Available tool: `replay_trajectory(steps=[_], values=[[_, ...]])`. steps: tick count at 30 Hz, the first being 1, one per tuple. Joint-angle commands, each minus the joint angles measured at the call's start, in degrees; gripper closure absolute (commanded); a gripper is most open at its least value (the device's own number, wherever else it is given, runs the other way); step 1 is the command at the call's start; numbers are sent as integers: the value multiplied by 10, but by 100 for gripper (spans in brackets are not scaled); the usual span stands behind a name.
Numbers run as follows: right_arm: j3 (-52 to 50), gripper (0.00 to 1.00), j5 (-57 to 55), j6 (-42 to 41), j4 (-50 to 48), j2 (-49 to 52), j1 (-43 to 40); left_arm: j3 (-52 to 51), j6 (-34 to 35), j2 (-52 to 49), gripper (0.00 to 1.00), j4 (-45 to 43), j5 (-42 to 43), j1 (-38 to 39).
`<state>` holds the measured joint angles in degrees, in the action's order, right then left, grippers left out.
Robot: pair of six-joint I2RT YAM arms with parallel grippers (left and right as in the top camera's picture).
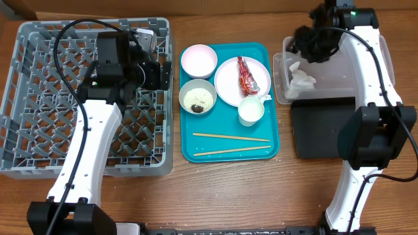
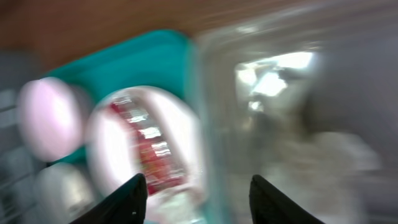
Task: Sort waste into correct bins and load items into the dishwasher
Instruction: 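Grasp the white tissue with the right gripper, drop it in clear bin, then grasp the red wrapper with the right gripper, drop it in clear bin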
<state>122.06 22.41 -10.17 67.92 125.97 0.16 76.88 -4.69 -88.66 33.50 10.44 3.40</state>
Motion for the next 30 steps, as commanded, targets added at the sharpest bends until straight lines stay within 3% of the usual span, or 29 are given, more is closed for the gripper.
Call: replay_trajectory(steps=[1, 9, 14, 17, 20, 23, 30], values=[[46, 51, 297, 61, -39, -24, 5, 11, -5, 0, 0, -1, -5, 0], [47, 53, 312, 52, -112, -24, 37, 11, -5, 0, 0, -1, -5, 0], [47, 13, 231, -5, -145, -24, 82, 11, -5, 0, 0, -1, -5, 0], [47, 2, 58, -5, -133, -23, 119, 11, -5, 0, 0, -1, -5, 0], [47, 0, -162, 2, -115, -16, 173, 11, -5, 0, 0, -1, -5, 0], [46, 0, -287, 12, -111, -1, 216, 11, -5, 0, 0, -1, -5, 0], [39, 5, -311, 46, -117, 56, 222, 11, -5, 0, 0, -1, -5, 0]])
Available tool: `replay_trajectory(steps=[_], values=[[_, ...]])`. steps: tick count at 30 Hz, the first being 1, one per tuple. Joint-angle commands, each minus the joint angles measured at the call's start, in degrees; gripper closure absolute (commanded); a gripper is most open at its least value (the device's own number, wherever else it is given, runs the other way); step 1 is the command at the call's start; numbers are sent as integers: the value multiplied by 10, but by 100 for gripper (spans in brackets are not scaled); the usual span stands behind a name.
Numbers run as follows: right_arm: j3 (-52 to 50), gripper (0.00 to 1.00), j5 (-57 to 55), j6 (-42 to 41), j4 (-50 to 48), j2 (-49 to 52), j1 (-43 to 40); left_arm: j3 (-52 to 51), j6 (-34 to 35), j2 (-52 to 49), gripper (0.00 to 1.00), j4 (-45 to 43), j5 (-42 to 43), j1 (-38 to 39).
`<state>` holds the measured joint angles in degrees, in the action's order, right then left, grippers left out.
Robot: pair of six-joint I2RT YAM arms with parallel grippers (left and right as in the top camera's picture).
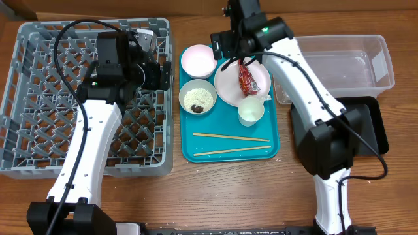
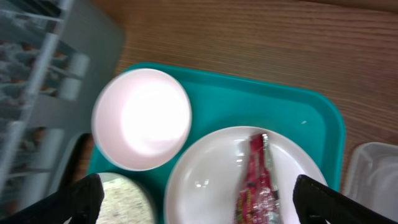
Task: Sort waste into correct bins and load items into the dishwasher
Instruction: 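Grasp the red wrapper with the right gripper, drop it in clear bin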
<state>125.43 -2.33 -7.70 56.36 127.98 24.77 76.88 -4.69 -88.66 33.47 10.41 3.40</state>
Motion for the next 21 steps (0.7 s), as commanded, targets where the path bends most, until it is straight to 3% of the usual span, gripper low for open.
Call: replay_trajectory(steps=[1, 7, 11, 17, 19, 21], values=[[5, 6, -62, 28, 1, 43, -28, 11, -5, 0, 0, -1, -4, 0], [0, 16, -44, 50, 19, 90, -49, 11, -5, 0, 0, 0, -4, 0], [-33, 25, 46, 111, 10, 112, -55, 11, -5, 0, 0, -1, -4, 0], [-63, 28, 46, 112, 3, 137, -55, 11, -5, 0, 0, -1, -4, 0], [-71, 35, 46, 112, 2, 138, -55, 11, -5, 0, 0, 0, -4, 0], [-73, 53, 46, 112, 1, 138, -55, 11, -5, 0, 0, 0, -4, 0]])
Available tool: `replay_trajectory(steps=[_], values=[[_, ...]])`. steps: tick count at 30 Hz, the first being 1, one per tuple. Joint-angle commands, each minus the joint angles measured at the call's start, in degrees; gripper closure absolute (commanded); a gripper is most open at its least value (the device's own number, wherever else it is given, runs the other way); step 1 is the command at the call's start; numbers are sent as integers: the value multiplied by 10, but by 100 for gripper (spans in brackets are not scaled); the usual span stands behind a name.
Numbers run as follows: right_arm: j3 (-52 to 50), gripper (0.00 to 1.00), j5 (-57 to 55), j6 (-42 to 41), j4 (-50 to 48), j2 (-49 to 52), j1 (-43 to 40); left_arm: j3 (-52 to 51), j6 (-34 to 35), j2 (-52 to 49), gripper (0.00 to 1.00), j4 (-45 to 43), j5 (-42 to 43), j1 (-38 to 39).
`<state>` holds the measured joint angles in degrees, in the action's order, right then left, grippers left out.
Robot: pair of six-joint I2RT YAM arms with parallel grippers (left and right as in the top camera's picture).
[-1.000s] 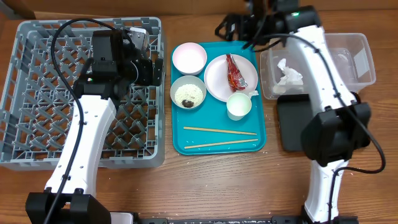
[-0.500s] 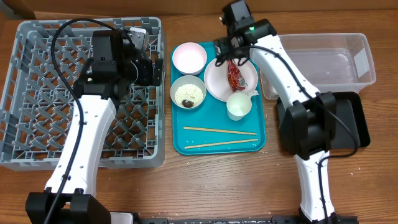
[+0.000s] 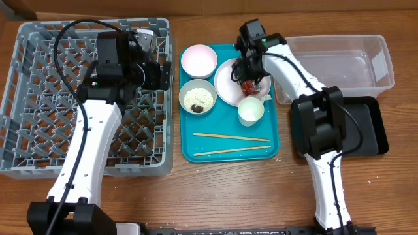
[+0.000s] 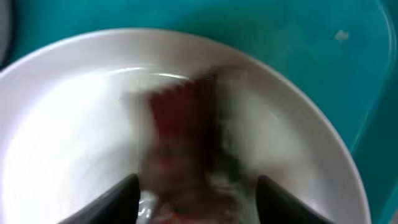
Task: Sort waste into correct bins and load items into the dishwasher
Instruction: 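Grasp the red wrapper with the right gripper, drop it in clear bin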
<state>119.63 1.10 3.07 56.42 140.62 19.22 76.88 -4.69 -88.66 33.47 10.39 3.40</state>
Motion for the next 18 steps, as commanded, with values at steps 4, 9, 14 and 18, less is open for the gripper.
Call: replay_trajectory(steps=[4, 9, 14, 18], values=[[-9, 96, 12, -1, 9, 9, 1, 11, -5, 0, 0, -1, -4, 0], [50, 96, 12, -31, 67, -24, 1, 11, -5, 0, 0, -1, -4, 0], [129, 96, -25, -156, 144, -99, -18, 11, -5, 0, 0, 0, -4, 0], [136, 96, -105, -285, 186, -153, -70, 11, -5, 0, 0, 0, -4, 0]])
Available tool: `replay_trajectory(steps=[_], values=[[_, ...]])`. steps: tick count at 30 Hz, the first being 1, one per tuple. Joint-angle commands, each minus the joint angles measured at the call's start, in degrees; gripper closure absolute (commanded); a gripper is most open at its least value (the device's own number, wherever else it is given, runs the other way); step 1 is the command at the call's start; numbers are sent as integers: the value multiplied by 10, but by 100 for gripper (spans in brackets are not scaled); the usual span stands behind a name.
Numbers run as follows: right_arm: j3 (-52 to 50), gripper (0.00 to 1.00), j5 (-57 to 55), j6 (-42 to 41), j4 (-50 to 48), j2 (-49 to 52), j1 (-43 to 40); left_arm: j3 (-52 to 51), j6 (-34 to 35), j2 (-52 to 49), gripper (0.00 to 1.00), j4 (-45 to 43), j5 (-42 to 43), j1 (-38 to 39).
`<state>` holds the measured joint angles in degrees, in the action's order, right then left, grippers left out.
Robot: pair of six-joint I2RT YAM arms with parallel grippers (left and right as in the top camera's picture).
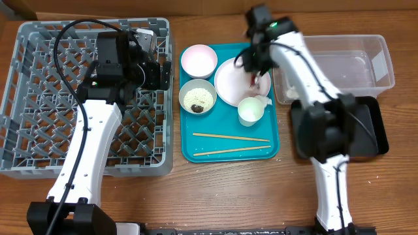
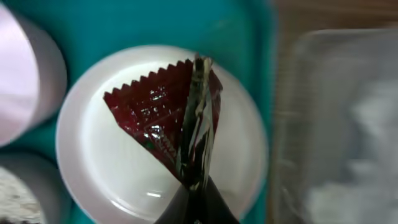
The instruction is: Sort waste into correct bins and load items into the dishwasher
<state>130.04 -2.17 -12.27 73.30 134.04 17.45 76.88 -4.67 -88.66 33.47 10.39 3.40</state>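
A red snack wrapper hangs pinched in my right gripper, which is shut on its lower end just above the white plate. From overhead, that right gripper is over the plate's right side, close to the clear plastic bin. The teal tray also carries a pink bowl, a bowl with food scraps, a white cup and two chopsticks. My left gripper hovers over the grey dish rack, apparently open and holding nothing.
The clear bin holds crumpled white tissue. A black bin lies below it, partly under the right arm. The rack fills the left side of the table, and bare wood runs along the front edge.
My right gripper was open, straddling the wrapper on the plate. Now it is shut on the wrapper, which is lifted off the plate. The left arm has not moved.
My right gripper was open over the clear bin, where white tissue lay. Then it was above the tray's far edge, over the pink bowl and plate. Then it was down at the wrapper, open. Now it holds the wrapper above the plate.
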Motion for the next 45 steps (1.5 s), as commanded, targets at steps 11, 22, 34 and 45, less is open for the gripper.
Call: replay_trajectory(steps=[11, 22, 34, 45], values=[[-55, 37, -27, -190, 14, -50, -172, 11, -5, 0, 0, -1, -4, 0], [-4, 19, 77, -92, 40, -119, -175, 11, -5, 0, 0, 0, -4, 0], [-105, 35, 27, -172, 39, -135, -47, 11, -5, 0, 0, 0, -4, 0], [-293, 50, 2, -273, -89, -135, -10, 11, -5, 0, 0, 0, -4, 0]])
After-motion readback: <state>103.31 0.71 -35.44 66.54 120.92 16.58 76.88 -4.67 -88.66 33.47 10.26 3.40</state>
